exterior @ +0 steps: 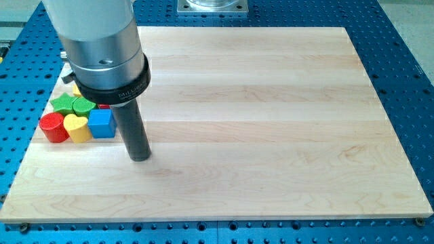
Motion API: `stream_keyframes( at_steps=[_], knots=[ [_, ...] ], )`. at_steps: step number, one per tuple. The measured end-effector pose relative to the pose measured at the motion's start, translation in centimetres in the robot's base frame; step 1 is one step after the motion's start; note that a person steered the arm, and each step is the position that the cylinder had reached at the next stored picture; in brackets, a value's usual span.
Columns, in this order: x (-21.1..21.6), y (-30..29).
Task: Place your arm below the red circle
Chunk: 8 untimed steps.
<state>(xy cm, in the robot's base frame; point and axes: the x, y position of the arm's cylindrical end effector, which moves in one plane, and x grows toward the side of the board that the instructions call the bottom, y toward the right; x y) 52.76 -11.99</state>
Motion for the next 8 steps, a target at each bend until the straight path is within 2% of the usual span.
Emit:
stream_keyframes(
  at_steps=[4, 8],
  knots=[
    [0.4, 0.0],
    [2.1, -11.7]
  ],
)
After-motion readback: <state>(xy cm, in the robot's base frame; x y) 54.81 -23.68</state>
